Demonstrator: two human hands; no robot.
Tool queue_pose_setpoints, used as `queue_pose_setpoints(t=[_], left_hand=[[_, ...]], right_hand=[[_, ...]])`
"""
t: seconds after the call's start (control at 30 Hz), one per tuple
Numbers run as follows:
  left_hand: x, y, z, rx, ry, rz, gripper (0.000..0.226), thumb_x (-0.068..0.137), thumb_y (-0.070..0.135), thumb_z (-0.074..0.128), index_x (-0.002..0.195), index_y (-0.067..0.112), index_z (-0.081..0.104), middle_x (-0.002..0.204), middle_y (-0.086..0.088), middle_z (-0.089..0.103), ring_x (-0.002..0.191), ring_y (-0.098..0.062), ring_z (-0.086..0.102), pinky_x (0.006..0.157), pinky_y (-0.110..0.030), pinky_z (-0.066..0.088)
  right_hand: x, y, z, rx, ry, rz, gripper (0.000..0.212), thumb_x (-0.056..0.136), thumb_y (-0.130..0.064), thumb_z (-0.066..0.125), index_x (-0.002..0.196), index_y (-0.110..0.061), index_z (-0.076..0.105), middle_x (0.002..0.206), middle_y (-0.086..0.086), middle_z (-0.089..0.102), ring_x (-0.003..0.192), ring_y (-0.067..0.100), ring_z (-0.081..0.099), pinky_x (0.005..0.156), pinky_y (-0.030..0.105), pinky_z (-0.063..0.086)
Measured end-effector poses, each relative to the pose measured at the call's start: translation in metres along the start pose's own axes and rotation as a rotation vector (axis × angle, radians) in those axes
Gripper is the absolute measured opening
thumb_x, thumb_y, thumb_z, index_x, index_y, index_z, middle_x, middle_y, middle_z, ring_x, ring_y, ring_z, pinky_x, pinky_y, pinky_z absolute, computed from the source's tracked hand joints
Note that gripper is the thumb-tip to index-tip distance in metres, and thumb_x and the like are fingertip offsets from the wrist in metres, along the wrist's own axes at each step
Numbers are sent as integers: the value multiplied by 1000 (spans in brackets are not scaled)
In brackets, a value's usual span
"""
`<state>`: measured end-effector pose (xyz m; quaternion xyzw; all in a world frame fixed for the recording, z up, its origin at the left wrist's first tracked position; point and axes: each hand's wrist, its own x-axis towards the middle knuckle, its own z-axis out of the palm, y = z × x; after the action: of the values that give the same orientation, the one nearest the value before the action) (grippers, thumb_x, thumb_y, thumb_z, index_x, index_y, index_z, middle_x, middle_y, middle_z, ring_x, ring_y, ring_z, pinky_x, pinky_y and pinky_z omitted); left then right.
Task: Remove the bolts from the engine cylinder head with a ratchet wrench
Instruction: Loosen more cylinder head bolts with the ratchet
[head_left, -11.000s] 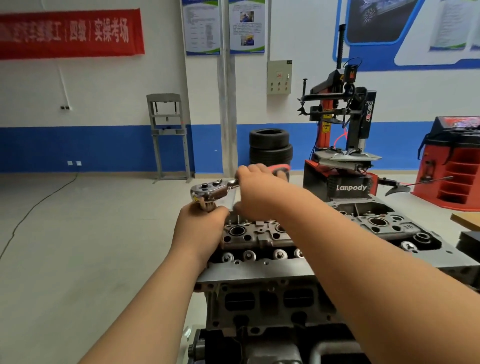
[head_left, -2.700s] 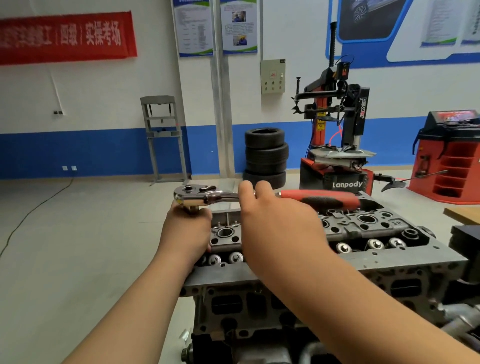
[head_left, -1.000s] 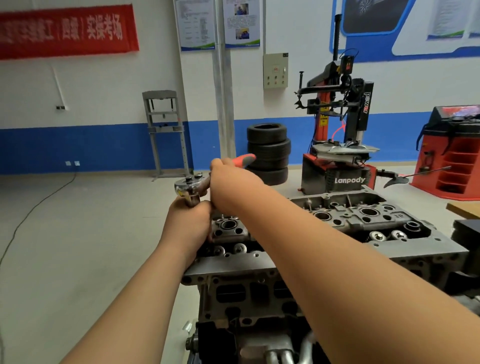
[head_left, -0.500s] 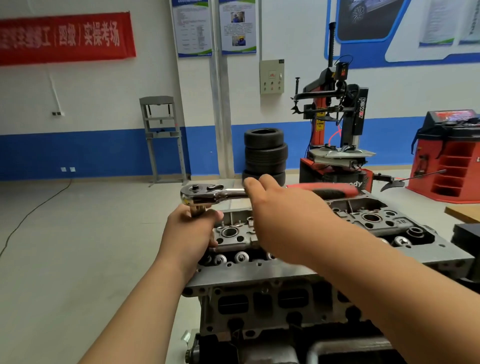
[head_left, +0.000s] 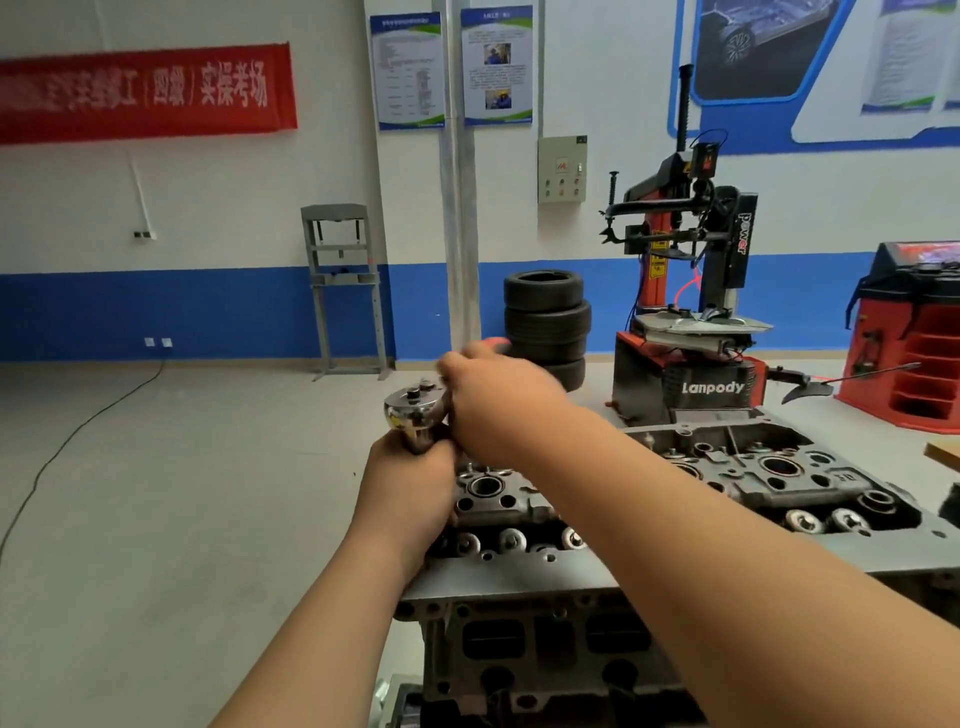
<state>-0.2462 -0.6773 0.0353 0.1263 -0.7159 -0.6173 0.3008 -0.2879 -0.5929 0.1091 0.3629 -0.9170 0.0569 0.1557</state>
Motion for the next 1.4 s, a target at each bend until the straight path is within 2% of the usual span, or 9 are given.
queue_pose_setpoints(t=[0.1, 0.23, 0.3, 0.43, 0.7, 0.9, 1.13, 1.27, 1.4], left_hand=[[2, -1, 3, 8, -21, 3, 21, 84, 5, 50, 66, 14, 55, 45, -1, 43, 40, -20, 39, 44, -27, 37], [3, -8, 0, 82, -40, 35, 37, 81, 4, 47, 46, 16, 46, 39, -1, 41, 35, -17, 38, 37, -20, 32], [4, -9, 1, 111, -27, 35, 37, 79, 5, 47, 43, 15, 45, 39, -3, 42, 34, -18, 39, 37, -19, 31], [1, -7, 0, 71, -16, 30, 17, 78, 17, 51, 64, 11, 59, 48, -5, 47, 46, -22, 43, 51, -31, 41], [1, -7, -4, 15, -7, 48, 21, 79, 10, 53, 62, 17, 62, 49, -4, 51, 44, -17, 45, 48, -30, 40], [-1, -1, 0, 89, -25, 44, 19, 84, 7, 50, 66, 11, 55, 53, -13, 47, 48, -21, 44, 48, -32, 38], [-1, -5, -1, 168, -16, 104, 27, 84, 4, 46, 58, 9, 45, 45, -9, 43, 37, -19, 38, 32, -17, 28], [-2, -7, -2, 101, -12, 100, 21, 85, 7, 51, 64, 12, 49, 44, -2, 46, 37, -17, 43, 34, -17, 33], [1, -8, -3, 20, 15, 110, 18, 81, 7, 60, 67, 16, 53, 52, -4, 48, 46, -18, 48, 42, -24, 41]], right_hand=[[-50, 2, -17, -273, 107, 135, 33, 91, -15, 48, 123, -11, 44, 104, 8, 40, 67, 25, 48, 43, 29, 27], [-120, -10, -21, -266, 313, 67, 31, 64, -27, 80, 80, -7, 62, 69, 7, 41, 38, 21, 17, 42, 17, 6], [-124, -16, -17, -236, 324, 49, 36, 53, -25, 85, 69, -5, 60, 64, 12, 43, 38, 20, 13, 45, 15, 3], [-79, 6, -4, -263, 327, 150, 26, 86, -30, 56, 91, -18, 34, 82, 3, 30, 50, 19, 28, 41, 26, 15], [33, 4, 21, 185, 34, 112, 27, 86, -15, 56, 112, -12, 50, 104, 4, 40, 92, 26, 43, 73, 39, 42], [-32, 11, 15, 65, 166, 260, 42, 85, -20, 60, 119, -15, 35, 120, 8, 36, 74, 24, 42, 52, 33, 32], [-129, -10, 1, 92, 154, 47, 77, 89, -37, 51, 139, -26, -5, 131, -3, 9, 68, 24, 40, 45, 29, 29], [-103, 7, 2, 13, 166, 113, 64, 88, -34, 56, 133, -25, 12, 124, 4, 25, 69, 23, 39, 43, 27, 25], [-36, 25, 4, 156, 30, 138, 53, 88, -24, 58, 132, -18, 29, 133, 7, 33, 91, 28, 51, 67, 36, 42]])
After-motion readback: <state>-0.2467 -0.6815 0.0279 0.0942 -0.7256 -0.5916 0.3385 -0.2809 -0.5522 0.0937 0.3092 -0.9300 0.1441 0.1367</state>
